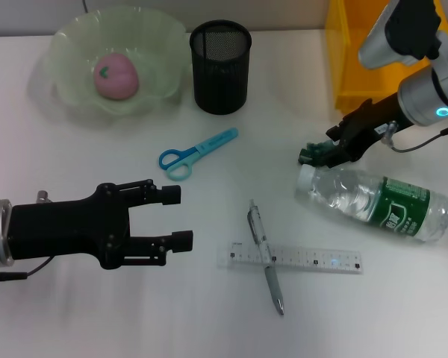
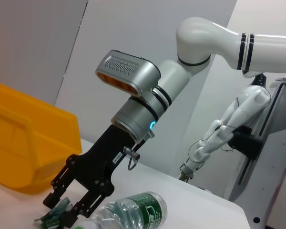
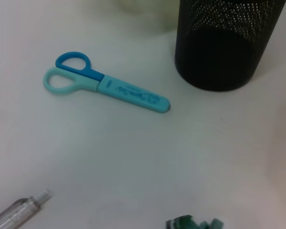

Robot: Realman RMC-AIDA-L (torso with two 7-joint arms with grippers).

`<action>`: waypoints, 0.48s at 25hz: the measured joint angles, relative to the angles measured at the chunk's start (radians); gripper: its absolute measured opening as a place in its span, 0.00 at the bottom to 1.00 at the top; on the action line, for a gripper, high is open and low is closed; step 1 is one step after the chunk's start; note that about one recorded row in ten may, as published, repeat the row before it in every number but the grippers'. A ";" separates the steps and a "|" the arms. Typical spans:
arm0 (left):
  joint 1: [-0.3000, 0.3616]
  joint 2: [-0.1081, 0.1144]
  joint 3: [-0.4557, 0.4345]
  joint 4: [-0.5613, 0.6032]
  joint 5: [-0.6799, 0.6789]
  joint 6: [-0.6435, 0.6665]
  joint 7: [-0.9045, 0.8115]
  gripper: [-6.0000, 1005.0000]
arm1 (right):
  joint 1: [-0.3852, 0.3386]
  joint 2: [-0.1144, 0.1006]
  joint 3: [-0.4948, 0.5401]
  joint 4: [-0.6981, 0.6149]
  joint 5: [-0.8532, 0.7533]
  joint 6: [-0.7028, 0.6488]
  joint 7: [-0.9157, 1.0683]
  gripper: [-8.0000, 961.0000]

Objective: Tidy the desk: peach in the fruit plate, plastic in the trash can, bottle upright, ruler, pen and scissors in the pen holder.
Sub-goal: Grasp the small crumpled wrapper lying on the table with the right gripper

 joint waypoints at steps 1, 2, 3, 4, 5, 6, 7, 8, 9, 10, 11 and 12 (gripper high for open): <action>-0.001 0.000 0.000 0.001 0.000 0.001 -0.001 0.83 | 0.000 0.000 0.000 0.000 0.000 0.000 0.000 0.62; -0.001 0.000 -0.001 0.002 0.000 0.002 -0.001 0.83 | 0.000 0.002 -0.003 0.001 0.000 0.005 -0.001 0.60; -0.001 0.000 -0.001 0.002 0.000 0.002 -0.001 0.83 | 0.000 0.005 -0.009 0.001 0.000 0.011 -0.001 0.59; -0.001 0.000 -0.003 0.003 0.000 0.004 -0.001 0.83 | 0.000 0.006 -0.015 0.003 0.000 0.019 -0.001 0.57; -0.001 0.000 -0.004 0.003 0.001 0.005 -0.001 0.83 | 0.002 0.008 -0.024 0.010 0.000 0.033 0.000 0.56; -0.001 0.000 -0.004 0.003 0.001 0.005 -0.001 0.83 | 0.002 0.008 -0.024 0.010 0.000 0.033 0.000 0.54; -0.001 0.000 -0.005 0.003 0.001 0.005 -0.001 0.83 | 0.003 0.009 -0.025 0.014 0.000 0.037 0.001 0.53; -0.001 0.000 -0.005 0.003 0.001 0.005 -0.001 0.83 | 0.005 0.009 -0.025 0.017 0.000 0.039 0.001 0.51; -0.002 0.000 -0.006 0.003 0.001 0.006 -0.002 0.83 | 0.006 0.009 -0.025 0.018 0.000 0.039 0.001 0.50; -0.003 0.000 -0.006 0.003 0.001 0.007 -0.002 0.83 | 0.006 0.009 -0.025 0.018 0.000 0.039 0.001 0.46; -0.003 0.000 -0.006 0.003 0.001 0.007 -0.002 0.83 | 0.005 0.009 -0.023 0.016 0.000 0.039 0.001 0.42; -0.003 0.000 -0.006 0.003 0.001 0.007 -0.002 0.83 | 0.003 0.009 -0.021 0.010 0.001 0.037 0.002 0.38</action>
